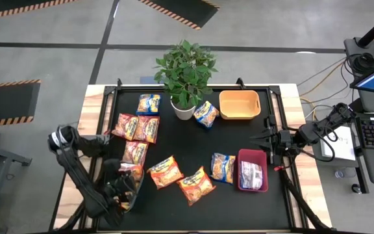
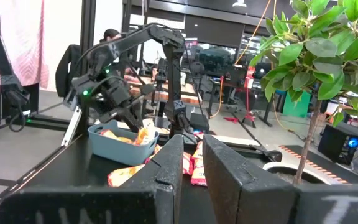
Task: Sort Maruchan noodles
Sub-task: Put the orange noodle pack into the blue bin, then put the blue noodle pack into the yellow bin
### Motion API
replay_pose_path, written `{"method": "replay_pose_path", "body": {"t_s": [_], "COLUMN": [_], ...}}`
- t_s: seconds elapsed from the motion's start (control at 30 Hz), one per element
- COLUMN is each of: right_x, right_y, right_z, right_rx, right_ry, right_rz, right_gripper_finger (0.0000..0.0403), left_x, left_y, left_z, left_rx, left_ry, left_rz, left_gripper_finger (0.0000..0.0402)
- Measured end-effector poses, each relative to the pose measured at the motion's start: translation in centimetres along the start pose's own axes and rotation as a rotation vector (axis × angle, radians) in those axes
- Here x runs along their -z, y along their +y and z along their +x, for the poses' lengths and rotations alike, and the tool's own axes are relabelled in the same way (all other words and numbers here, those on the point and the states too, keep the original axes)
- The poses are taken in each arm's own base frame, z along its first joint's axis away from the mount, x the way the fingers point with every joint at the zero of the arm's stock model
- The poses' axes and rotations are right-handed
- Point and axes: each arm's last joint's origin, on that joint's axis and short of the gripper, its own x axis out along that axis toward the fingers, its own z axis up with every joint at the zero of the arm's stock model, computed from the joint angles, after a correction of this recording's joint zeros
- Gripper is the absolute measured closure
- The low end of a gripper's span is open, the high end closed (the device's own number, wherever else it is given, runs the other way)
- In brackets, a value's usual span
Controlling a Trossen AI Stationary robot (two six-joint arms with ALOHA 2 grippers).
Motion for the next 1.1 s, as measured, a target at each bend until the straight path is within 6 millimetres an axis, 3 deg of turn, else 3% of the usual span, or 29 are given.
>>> {"method": "replay_pose_path", "body": {"t_s": [0.2,0.5,0.67,0.83,1.0,1.1], "right_x": [0.0,0.0,-0.1,-0.1,-0.1,-0.1], "right_y": [0.0,0.0,0.0,0.0,-0.1,-0.2], "right_z": [0.0,0.0,0.0,0.0,0.0,0.0], "right_rx": [0.000,0.001,0.001,0.001,0.018,0.045], "right_ry": [-0.001,-0.005,-0.007,-0.006,-0.004,0.000], "right_rz": [0.000,0.004,0.008,0.011,0.020,0.034], "right_gripper_finger": [0.0351,0.0351,0.0351,0.0351,0.0351,0.0351], "left_x": [0.6,-0.3,-2.9,-6.2,-9.4,-10.3], "left_y": [-0.3,2.3,4.9,7.4,9.2,10.4], "left_z": [-0.2,-2.1,-3.5,-3.6,-2.6,-1.3], "left_rx": [0.005,0.092,0.160,0.230,0.385,0.477], "left_ry": [0.016,0.028,-0.077,-0.221,-0.359,-0.436], "left_rz": [-0.073,-0.138,-0.172,-0.237,-0.204,-0.138], "left_gripper_finger": [0.0372,0.0305,0.0289,0.0304,0.0334,0.0353]}}
